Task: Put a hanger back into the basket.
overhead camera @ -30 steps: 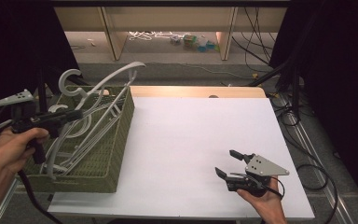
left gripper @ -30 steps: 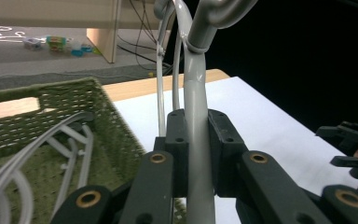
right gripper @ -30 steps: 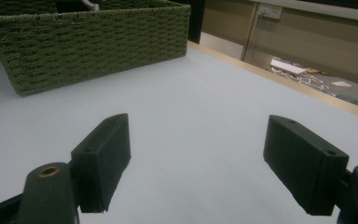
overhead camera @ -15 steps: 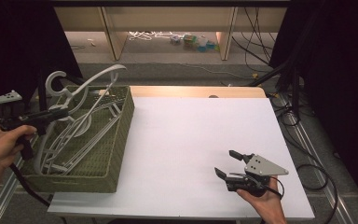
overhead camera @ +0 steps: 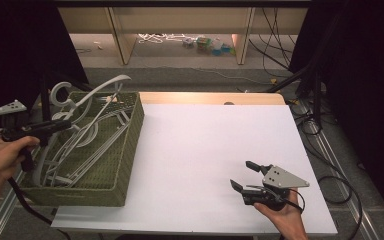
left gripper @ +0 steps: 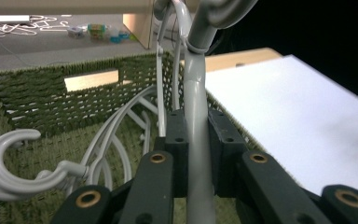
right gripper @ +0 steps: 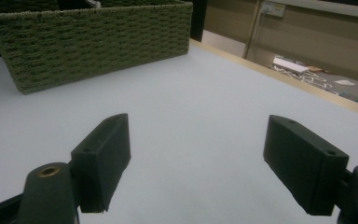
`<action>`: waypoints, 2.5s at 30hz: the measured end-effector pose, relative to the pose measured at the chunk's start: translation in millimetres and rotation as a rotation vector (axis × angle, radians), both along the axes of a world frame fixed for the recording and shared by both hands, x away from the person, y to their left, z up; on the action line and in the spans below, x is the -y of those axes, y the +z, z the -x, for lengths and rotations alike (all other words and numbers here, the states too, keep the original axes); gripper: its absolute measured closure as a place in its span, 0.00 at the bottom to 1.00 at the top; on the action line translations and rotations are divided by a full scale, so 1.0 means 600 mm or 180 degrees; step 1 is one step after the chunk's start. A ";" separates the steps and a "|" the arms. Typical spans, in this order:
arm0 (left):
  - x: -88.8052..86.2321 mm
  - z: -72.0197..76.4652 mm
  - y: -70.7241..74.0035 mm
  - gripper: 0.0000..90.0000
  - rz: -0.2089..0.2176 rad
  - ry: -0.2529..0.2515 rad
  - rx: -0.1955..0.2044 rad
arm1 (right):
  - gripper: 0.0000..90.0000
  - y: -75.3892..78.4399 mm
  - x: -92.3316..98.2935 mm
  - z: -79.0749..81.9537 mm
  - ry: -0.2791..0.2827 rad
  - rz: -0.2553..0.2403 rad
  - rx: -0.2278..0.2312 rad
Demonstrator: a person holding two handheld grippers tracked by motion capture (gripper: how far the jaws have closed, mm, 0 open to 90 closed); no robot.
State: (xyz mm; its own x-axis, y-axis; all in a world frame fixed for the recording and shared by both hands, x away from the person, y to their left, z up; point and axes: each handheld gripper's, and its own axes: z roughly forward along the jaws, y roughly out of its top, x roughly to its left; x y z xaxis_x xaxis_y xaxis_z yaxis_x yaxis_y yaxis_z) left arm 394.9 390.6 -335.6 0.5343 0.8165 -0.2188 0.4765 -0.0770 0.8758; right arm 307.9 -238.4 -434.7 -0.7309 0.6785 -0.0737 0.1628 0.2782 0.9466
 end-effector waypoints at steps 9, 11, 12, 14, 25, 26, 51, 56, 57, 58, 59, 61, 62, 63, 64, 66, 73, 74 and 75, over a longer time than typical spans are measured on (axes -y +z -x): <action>-0.005 -0.001 -0.026 0.88 -0.0052 -0.0085 -0.0089 | 0.26 0.000 0.001 -0.001 0.0011 0.0016 0.0013; -0.005 0.000 -0.031 0.88 -0.0052 -0.0108 -0.0096 | 0.26 0.000 0.002 -0.001 0.0012 0.0014 0.0013; -0.006 0.001 -0.033 0.88 -0.0081 -0.0118 -0.0120 | 0.26 0.000 0.001 -0.001 0.0016 0.0006 0.0010; -0.005 0.000 -0.039 0.88 -0.0099 -0.0122 -0.0158 | 0.26 0.000 0.002 -0.001 0.0011 0.0008 0.0014; -0.002 -0.011 -0.064 0.88 -0.0102 -0.0143 -0.0334 | 0.26 0.000 0.003 -0.001 0.0001 0.0012 0.0016; -0.002 -0.014 -0.067 0.88 -0.0118 -0.0131 -0.0366 | 0.26 0.000 0.003 -0.001 0.0000 0.0012 0.0017; -0.031 -0.041 -0.118 0.81 -0.0265 0.0668 -0.0858 | 0.26 -0.002 0.003 -0.002 0.0015 0.0016 -0.0032; -0.035 -0.039 -0.120 0.77 -0.0237 0.0786 -0.0795 | 0.26 -0.002 0.004 -0.003 0.0026 0.0030 -0.0039; -0.035 -0.036 -0.116 0.74 -0.0202 0.0829 -0.0752 | 0.26 -0.002 0.005 -0.003 0.0024 0.0024 -0.0027; -0.036 -0.033 -0.111 0.70 -0.0166 0.0845 -0.0727 | 0.26 -0.003 0.004 -0.004 0.0008 0.0006 -0.0016; -0.036 -0.029 -0.105 0.70 -0.0144 0.0859 -0.0704 | 0.26 -0.002 0.005 -0.004 0.0006 0.0011 -0.0033; -0.034 -0.022 -0.092 0.69 -0.0120 0.0856 -0.0613 | 0.26 -0.003 0.004 -0.003 0.0012 0.0024 -0.0054; -0.033 -0.019 -0.086 0.67 -0.0091 0.0835 -0.0561 | 0.26 -0.004 0.003 -0.003 0.0025 0.0014 -0.0041; -0.032 -0.014 -0.078 0.66 -0.0058 0.0841 -0.0511 | 0.26 -0.004 0.003 -0.004 0.0021 0.0020 -0.0038; -0.030 -0.009 -0.071 0.64 -0.0034 0.0826 -0.0461 | 0.26 -0.004 0.003 -0.003 0.0025 0.0005 -0.0044; -0.025 0.003 -0.056 0.61 -0.0019 0.0811 -0.0360 | 0.26 -0.003 0.002 -0.004 0.0011 0.0008 -0.0014; -0.001 0.051 -0.021 0.49 0.0093 0.0748 -0.0121 | 0.25 -0.003 0.003 -0.004 0.0001 0.0008 -0.0007; 0.005 0.058 -0.017 0.48 0.0121 0.0719 -0.0081 | 0.25 -0.003 0.003 -0.004 0.0000 0.0003 -0.0008; 0.009 0.064 -0.014 0.47 0.0135 0.0692 -0.0059 | 0.25 -0.003 0.003 -0.003 -0.0004 0.0003 -0.0010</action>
State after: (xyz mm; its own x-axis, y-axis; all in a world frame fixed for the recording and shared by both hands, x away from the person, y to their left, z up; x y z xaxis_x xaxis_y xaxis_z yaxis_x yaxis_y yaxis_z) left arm 356.8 384.9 -343.9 0.3423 0.9019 -0.2634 0.4938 0.0658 0.8671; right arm 310.0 -240.0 -436.7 -0.7303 0.6793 -0.0722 0.1660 0.2789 0.9459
